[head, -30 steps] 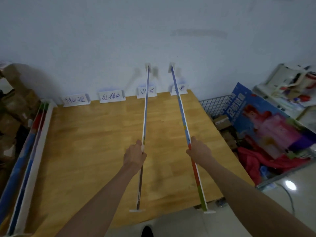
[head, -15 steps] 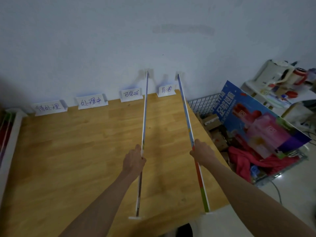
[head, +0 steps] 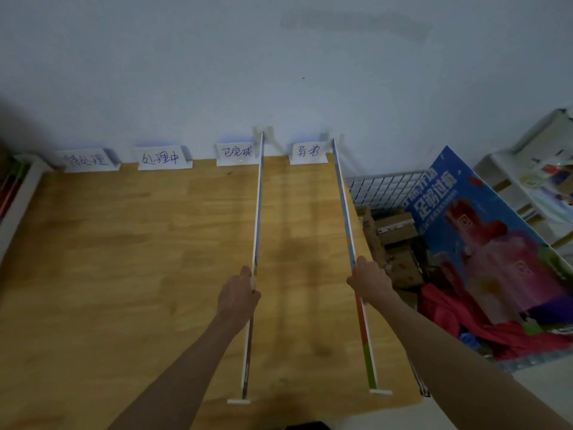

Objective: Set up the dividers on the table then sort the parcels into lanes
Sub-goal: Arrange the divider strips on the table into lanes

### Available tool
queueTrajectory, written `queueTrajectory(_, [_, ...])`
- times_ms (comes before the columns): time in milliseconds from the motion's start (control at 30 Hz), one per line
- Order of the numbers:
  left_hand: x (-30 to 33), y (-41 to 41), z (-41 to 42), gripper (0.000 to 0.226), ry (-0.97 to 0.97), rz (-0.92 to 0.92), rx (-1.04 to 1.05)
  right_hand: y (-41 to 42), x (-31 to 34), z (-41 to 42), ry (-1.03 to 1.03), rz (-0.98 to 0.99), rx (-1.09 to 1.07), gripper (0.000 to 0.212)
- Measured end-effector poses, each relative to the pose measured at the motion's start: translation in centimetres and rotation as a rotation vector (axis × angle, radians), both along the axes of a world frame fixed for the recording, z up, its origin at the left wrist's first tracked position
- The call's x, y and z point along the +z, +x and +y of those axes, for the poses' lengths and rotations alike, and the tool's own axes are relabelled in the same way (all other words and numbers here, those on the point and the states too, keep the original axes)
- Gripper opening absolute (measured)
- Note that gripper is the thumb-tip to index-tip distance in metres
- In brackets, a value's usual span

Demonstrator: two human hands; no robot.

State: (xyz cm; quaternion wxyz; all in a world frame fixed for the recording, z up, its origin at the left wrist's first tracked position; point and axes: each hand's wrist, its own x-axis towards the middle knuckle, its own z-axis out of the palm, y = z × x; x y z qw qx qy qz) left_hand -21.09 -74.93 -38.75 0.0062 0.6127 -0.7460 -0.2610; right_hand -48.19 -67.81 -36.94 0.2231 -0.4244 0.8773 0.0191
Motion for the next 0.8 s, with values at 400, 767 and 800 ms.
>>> queueTrajectory(400, [-3.1,-5.5,2.0,0.037,0.082,-0.029,0.067,-5.5,-3.9,-0.1,0.053,-0.062,0.056,0.02])
queueTrajectory(767, [-4.9,-7.4,2.2,0.036,0.106,-0.035,0.087,-6.2,-6.1,-0.5,0.063,-0.024,0.123,0.026])
queueTrajectory(800, [-4.9,-7.5,2.3,0.036,0.107,-0.03,0.085,-6.1,-6.2,-0.6,0.079,-0.021,0.13,0.026])
